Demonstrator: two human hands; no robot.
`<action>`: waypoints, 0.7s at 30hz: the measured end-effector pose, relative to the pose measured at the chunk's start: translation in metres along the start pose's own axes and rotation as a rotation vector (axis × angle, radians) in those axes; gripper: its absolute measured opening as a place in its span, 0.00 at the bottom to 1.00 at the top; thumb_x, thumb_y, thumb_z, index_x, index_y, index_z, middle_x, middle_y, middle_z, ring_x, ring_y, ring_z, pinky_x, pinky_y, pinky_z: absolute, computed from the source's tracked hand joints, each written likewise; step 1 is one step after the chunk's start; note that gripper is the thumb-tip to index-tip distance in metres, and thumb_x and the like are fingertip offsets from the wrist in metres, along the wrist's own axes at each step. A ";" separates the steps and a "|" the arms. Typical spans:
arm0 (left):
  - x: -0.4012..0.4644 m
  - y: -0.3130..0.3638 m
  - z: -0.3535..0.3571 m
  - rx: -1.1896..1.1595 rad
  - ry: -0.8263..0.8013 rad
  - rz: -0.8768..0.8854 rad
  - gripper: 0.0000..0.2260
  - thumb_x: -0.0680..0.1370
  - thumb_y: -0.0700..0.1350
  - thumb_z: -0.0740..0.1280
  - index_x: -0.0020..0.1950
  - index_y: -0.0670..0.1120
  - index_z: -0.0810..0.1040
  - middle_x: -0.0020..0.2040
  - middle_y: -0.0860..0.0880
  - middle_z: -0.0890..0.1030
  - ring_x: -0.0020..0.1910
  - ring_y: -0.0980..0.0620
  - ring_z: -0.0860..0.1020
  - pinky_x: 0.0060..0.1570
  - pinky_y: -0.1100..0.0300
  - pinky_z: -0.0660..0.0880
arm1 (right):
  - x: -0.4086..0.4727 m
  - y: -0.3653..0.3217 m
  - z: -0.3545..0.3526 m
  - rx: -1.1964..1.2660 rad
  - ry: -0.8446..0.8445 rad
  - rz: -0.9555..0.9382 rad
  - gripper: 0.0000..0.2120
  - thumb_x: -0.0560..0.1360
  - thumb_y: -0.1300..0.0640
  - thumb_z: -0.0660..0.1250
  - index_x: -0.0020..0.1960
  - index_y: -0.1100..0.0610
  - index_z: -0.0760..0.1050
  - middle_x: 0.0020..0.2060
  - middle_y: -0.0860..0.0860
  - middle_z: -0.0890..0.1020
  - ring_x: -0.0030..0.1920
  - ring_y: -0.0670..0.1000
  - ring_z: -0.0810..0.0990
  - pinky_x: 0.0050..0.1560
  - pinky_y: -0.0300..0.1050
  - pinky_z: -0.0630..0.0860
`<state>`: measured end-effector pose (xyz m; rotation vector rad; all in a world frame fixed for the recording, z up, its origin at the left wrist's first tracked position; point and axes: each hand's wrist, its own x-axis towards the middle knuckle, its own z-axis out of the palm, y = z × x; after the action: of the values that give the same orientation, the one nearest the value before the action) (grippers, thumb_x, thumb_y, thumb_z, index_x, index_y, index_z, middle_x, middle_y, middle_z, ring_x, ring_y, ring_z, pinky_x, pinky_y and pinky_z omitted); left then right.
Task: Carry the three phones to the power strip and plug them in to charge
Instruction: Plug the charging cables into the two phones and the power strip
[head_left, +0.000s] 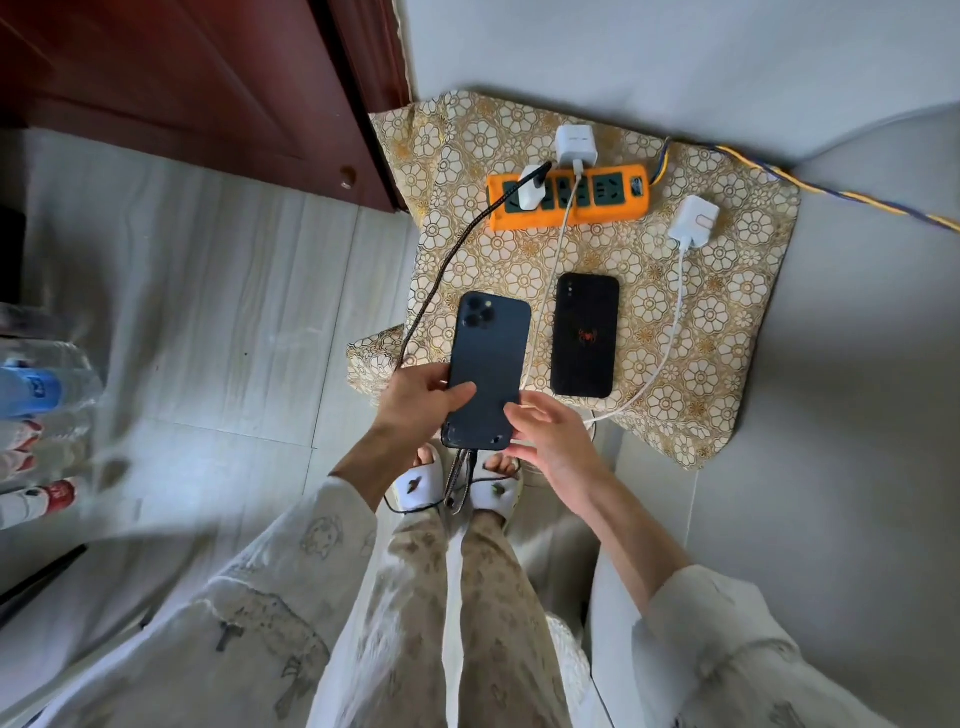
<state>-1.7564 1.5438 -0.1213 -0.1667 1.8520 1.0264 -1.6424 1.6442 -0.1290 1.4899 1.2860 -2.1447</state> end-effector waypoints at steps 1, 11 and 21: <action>0.005 -0.002 0.000 0.066 0.028 0.021 0.10 0.74 0.39 0.67 0.54 0.42 0.80 0.45 0.45 0.82 0.45 0.47 0.79 0.52 0.55 0.76 | 0.007 0.000 0.002 -0.025 0.028 0.022 0.04 0.76 0.63 0.63 0.47 0.56 0.75 0.46 0.55 0.80 0.41 0.51 0.82 0.41 0.43 0.80; 0.007 -0.038 -0.015 0.338 -0.039 -0.166 0.11 0.73 0.42 0.67 0.54 0.42 0.80 0.47 0.41 0.83 0.47 0.40 0.81 0.48 0.46 0.80 | 0.020 0.028 0.003 -0.223 -0.017 0.321 0.04 0.72 0.64 0.68 0.47 0.60 0.76 0.32 0.55 0.80 0.29 0.49 0.78 0.35 0.41 0.76; 0.052 -0.018 -0.017 0.309 0.153 -0.011 0.14 0.74 0.36 0.61 0.55 0.44 0.80 0.49 0.41 0.83 0.48 0.43 0.79 0.49 0.61 0.73 | 0.069 -0.014 0.028 -0.381 0.115 0.052 0.08 0.73 0.64 0.66 0.51 0.63 0.79 0.50 0.61 0.82 0.51 0.61 0.81 0.54 0.59 0.78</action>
<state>-1.7860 1.5362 -0.1698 -0.0719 2.1208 0.7243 -1.7003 1.6503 -0.1774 1.4784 1.5688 -1.6812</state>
